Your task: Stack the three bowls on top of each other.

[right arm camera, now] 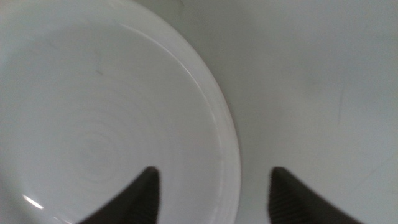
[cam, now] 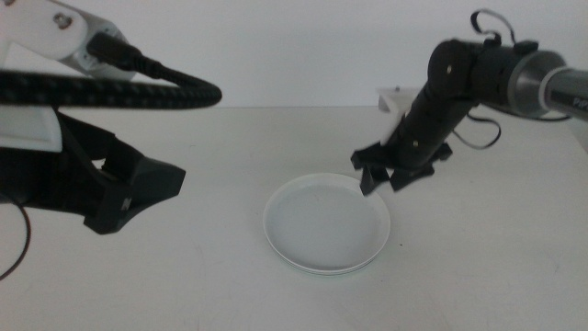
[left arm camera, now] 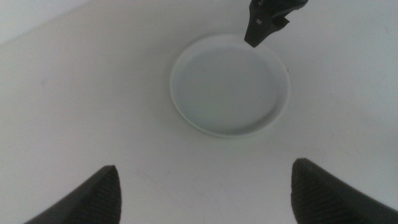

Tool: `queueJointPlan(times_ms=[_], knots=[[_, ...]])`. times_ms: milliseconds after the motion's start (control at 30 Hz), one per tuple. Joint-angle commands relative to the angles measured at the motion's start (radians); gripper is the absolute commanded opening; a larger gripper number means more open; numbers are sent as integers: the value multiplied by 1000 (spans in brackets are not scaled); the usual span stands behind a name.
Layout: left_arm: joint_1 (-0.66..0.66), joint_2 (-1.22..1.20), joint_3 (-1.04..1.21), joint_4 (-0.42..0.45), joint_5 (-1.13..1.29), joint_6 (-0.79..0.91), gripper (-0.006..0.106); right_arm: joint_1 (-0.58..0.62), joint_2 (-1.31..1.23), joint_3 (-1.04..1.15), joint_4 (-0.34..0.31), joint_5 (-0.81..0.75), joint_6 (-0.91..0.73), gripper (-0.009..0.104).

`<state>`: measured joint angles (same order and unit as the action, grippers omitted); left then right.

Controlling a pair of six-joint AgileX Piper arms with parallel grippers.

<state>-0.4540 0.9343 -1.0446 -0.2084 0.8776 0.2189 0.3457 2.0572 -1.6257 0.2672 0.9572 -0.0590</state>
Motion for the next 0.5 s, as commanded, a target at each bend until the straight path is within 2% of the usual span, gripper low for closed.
queueJointPlan(times_ms=[0, 133, 233, 300, 400, 467], knots=[[-4, -9, -25, -11, -90, -4, 105, -3, -92, -75, -2, 17, -4, 56], [-5, -9, -25, -20, -85, -7, 105, -3, -130, -169, -49, 91, -6, 65], [-5, -1, -25, -19, -119, -7, 105, -14, -173, -238, -131, 174, -7, 65], [-4, 23, -44, 13, -139, -18, 105, -40, -210, -272, -168, 217, -7, 65], [15, 117, -121, 114, -127, -77, 105, -95, -283, -274, -168, 219, -6, 64], [67, 196, -196, 149, -88, -97, 105, -137, -335, -260, -169, 230, -6, 62]])
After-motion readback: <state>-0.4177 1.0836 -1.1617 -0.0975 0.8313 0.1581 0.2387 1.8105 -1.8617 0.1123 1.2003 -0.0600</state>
